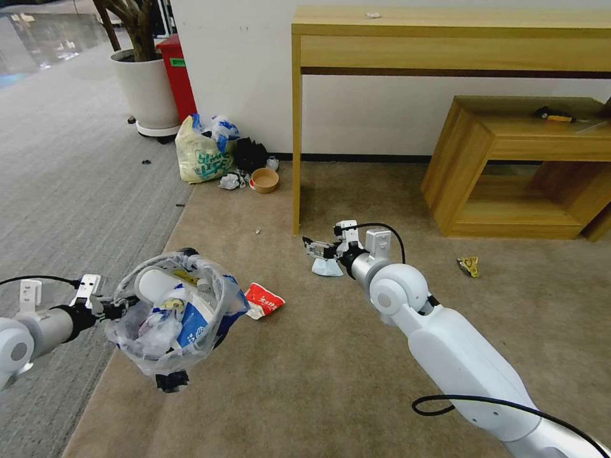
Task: Pick up the trash bin and place the garbage on the floor into it.
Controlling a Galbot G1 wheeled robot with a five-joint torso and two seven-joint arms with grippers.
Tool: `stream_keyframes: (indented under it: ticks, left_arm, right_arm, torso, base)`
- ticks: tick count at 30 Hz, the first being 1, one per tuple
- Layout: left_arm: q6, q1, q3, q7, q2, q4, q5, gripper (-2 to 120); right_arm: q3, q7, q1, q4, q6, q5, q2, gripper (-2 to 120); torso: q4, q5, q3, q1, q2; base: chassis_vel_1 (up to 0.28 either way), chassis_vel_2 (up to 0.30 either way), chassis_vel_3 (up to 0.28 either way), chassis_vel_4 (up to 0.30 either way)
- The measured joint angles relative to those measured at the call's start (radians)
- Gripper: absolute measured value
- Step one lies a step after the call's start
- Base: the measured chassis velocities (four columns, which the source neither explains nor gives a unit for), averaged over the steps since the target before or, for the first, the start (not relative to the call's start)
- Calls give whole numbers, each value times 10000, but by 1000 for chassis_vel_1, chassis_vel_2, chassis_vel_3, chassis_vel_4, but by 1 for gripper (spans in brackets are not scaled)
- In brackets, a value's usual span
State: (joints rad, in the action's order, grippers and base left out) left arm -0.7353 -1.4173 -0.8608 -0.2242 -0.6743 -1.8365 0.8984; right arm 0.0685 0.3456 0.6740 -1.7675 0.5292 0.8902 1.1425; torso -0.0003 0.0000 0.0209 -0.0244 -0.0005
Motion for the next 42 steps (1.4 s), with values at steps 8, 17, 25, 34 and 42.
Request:
stream_keyframes:
  ticks: [8,17,25,34,42]
  left_arm:
    - [0,-8,-19,-78,35,16,0,0]
    - [0,-100,-64,-89,-29,-5,-29,0]
    - [0,-128,-86,-104,-93,-80,-53,0]
    - [0,-142,-96,-116,-161,-99,-98,0]
    - [0,-131,-96,-162,-171,-41,-121,0]
  right_arm:
    - [62,36,-36,69,23,7,97,100]
    - [110,81,24,65,52,25,122,100]
    - [113,90,167,187,53,-32,259,100]
    - [76,87,411,294,40,-272,450,100]
    - [142,73,490,446,37,-382,592,100]
  torso:
    - [-1,-2,1,-1,0]
    - [1,-2,1,-1,-1]
    - [0,-1,0,-1,-1]
    - [1,0,0,0,-1]
    - [-2,-2,0,-1,-1]
  base:
    - [-18,95,5,-101]
    - [-17,127,9,-116]
    - [-10,97,2,-106]
    - [-24,163,39,-156]
    - [-61,187,66,-189]
